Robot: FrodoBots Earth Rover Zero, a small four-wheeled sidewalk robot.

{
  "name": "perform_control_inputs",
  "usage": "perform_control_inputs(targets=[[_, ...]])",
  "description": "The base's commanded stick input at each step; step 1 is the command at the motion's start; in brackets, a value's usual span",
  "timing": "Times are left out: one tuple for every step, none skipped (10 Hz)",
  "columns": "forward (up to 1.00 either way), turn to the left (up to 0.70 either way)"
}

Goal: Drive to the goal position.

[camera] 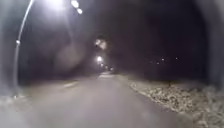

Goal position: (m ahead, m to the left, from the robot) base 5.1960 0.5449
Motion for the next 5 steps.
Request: perform_control_inputs(targets=[[1.0,0.0],[1.0,0.0],[1.0,0.0],[1.0,0.0],[1.0,0.0]])
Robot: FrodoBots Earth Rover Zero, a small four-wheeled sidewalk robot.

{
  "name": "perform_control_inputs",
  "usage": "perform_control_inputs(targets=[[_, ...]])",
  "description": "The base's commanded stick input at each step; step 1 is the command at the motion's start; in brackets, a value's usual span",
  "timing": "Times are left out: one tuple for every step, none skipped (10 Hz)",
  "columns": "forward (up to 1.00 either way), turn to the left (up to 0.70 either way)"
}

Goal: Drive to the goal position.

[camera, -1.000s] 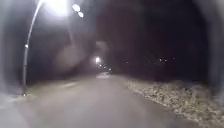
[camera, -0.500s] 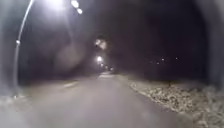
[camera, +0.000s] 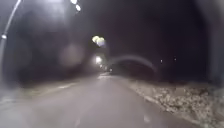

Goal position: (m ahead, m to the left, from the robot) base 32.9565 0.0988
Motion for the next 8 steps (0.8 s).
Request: perform_control_inputs(targets=[[1.0,0.0],[1.0,0.0],[1.0,0.0],[1.0,0.0],[1.0,0.0],[1.0,0.08],[1.0,0.2],[1.0,0.4]])
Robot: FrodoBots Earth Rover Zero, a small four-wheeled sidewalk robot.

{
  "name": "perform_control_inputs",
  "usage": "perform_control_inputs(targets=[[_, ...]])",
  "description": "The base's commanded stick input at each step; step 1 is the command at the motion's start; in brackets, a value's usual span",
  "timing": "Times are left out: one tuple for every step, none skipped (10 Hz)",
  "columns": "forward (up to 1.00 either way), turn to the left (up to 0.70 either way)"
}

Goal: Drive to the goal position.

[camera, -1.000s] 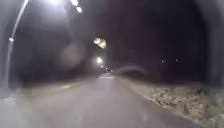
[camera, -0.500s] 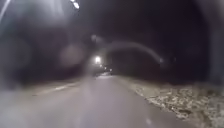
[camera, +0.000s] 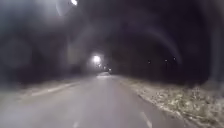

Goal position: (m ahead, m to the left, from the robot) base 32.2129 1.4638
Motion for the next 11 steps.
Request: perform_control_inputs(targets=[[1.0,0.27],[1.0,0.0],[1.0,0.0],[1.0,0.0],[1.0,0.0],[1.0,0.0],[1.0,0.0],[1.0,0.0],[1.0,0.0],[1.0,0.0],[1.0,0.0]])
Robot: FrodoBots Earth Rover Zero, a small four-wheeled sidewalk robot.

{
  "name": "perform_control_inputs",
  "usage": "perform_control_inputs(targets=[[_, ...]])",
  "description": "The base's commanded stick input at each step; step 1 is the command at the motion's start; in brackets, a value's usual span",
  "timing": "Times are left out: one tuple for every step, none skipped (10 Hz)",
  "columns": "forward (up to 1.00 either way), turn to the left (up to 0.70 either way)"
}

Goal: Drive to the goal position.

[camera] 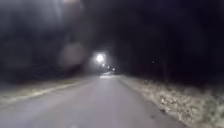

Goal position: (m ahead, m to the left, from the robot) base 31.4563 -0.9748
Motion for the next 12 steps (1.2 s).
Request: perform_control_inputs(targets=[[1.0,0.0],[1.0,0.0],[1.0,0.0],[1.0,0.4],[1.0,0.4],[1.0,0.4],[1.0,0.4],[1.0,0.4],[1.0,0.02],[1.0,0.0],[1.0,0.0],[1.0,0.0]])
